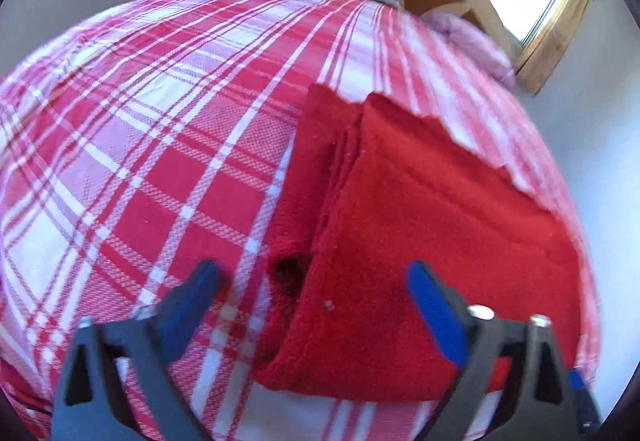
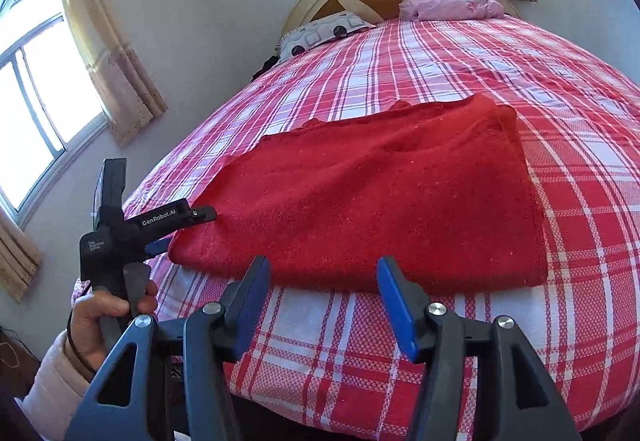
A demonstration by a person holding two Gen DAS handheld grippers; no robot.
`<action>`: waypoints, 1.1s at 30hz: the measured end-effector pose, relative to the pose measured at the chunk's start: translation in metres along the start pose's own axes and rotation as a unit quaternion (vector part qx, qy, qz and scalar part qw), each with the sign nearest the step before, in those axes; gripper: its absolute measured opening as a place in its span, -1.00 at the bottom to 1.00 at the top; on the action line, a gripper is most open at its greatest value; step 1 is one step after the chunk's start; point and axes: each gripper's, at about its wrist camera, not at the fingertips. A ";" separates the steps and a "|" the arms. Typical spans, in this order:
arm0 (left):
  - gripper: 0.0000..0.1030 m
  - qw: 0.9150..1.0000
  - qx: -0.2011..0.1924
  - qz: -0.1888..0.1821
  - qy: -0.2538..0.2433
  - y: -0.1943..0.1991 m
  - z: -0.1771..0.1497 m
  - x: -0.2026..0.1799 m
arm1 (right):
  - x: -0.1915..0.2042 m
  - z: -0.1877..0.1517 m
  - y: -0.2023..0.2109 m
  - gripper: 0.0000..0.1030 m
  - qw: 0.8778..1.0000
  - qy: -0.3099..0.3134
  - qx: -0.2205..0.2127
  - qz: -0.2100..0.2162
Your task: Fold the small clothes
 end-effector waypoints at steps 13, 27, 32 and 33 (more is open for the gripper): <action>-0.54 0.994 -0.058 -0.081 0.038 0.019 0.003 0.000 | 0.054 0.097 -0.052 0.10 0.994 0.006 0.053 0.094; -0.55 0.988 -0.098 -0.114 0.028 0.026 -0.012 -0.004 | 0.223 0.131 -0.225 0.12 0.953 0.165 0.239 0.088; -0.58 0.986 -0.116 -0.120 0.005 0.029 -0.019 -0.010 | 0.240 0.135 -0.236 0.26 0.939 0.234 0.248 0.055; -0.58 0.986 -0.118 -0.121 0.003 0.029 -0.019 -0.011 | 0.241 0.134 -0.237 0.27 0.936 0.244 0.251 0.049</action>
Point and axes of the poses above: each gripper's, at about its wrist camera, not at the fingertips, and y roughly against the way its jaws point, x to its left, z to its top, and after that the axes turned 13 degrees about -z, right-handed
